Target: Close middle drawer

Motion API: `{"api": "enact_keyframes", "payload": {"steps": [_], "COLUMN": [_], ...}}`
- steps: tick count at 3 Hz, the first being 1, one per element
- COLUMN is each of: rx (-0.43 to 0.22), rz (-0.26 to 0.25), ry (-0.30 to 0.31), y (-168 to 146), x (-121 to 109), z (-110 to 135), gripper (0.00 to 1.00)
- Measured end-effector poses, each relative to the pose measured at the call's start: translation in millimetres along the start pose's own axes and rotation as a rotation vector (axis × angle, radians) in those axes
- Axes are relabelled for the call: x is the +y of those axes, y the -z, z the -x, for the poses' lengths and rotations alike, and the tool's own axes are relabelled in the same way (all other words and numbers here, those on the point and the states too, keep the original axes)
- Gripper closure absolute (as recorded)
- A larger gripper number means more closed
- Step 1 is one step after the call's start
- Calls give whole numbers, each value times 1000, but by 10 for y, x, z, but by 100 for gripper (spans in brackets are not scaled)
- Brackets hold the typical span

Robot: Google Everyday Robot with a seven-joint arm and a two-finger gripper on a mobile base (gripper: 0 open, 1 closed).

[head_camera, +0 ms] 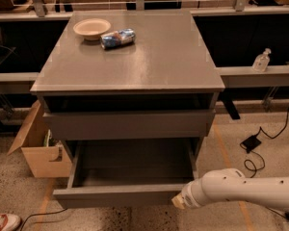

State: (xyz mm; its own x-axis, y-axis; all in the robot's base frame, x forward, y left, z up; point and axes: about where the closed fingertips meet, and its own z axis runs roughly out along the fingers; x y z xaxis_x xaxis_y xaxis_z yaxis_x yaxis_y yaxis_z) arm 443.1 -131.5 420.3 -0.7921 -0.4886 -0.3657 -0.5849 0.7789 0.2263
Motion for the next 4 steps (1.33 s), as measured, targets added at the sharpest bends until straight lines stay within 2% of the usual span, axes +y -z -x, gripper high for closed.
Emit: {"api": "enact_keyframes", "payload": {"steps": [2, 3, 4], "rx": [-171, -219, -259], "rz": [1, -17, -48], "ry": [77, 114, 162], "y": [-55, -126, -245], "x": [-45, -87, -159], "z": [490, 724, 1072], "gripper": [100, 100, 100]}}
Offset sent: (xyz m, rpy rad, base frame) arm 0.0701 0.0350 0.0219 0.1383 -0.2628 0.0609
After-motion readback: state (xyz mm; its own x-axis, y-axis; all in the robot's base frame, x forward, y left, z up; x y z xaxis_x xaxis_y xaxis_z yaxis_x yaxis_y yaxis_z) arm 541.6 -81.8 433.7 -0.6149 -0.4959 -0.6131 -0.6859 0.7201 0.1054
